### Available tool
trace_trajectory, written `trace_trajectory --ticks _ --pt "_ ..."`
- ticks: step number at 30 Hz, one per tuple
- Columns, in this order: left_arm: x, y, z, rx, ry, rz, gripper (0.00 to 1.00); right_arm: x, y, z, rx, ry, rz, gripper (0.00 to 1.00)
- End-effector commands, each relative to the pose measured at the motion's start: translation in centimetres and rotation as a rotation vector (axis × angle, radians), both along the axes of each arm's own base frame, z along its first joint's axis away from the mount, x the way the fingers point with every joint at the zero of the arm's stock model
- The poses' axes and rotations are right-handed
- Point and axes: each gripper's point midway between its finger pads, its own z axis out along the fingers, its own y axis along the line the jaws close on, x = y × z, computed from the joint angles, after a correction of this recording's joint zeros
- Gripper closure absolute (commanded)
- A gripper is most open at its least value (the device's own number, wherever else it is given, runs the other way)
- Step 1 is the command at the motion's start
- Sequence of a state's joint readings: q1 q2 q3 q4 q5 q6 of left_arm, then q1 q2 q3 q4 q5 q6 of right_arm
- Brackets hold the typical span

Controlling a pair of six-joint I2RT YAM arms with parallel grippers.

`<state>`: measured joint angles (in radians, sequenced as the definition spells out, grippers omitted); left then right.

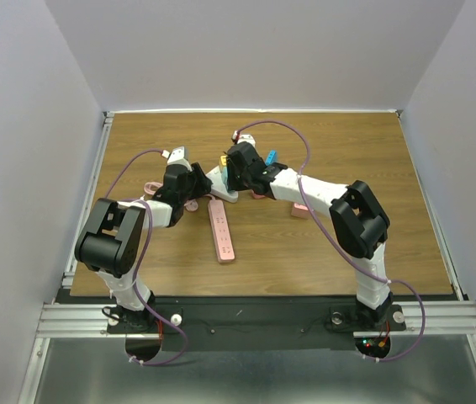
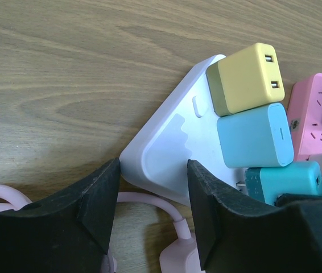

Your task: Insert the plug

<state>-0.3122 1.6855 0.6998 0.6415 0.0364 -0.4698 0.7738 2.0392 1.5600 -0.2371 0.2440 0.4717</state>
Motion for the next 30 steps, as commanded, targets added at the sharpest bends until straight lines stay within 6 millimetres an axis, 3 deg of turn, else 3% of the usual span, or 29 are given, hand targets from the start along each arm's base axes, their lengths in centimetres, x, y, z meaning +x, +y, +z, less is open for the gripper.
trace_trajectory --ticks 1,10,22,27,30 --pt "-1.5 -1.7 0.1 -0.033 0.021 -0.067 0.41 -1.5 -1.0 -4.8 -0.098 0.071 0.009 1.0" --pt "-1.5 -1.8 -0.2 -0.028 0.027 -0.073 0.42 -2.4 -0.7 -7.3 -0.159 0.092 0.06 1.0" --pt "-1.0 -2.3 -0.8 -0.026 0.039 -0.093 0.44 -6.1 -2.7 -12.8 -0.239 0.213 0.088 1.0" --pt "-0.8 -2.4 -0.7 -0.024 0.037 -0.096 0.44 -6.3 -2.4 -13.3 -0.233 0.229 0.095 1.0" --pt "-0.5 -2.2 -0.4 -0.013 0.031 -0.092 0.44 -5.6 -1.9 -12.2 -0.222 0.202 0.098 1.0"
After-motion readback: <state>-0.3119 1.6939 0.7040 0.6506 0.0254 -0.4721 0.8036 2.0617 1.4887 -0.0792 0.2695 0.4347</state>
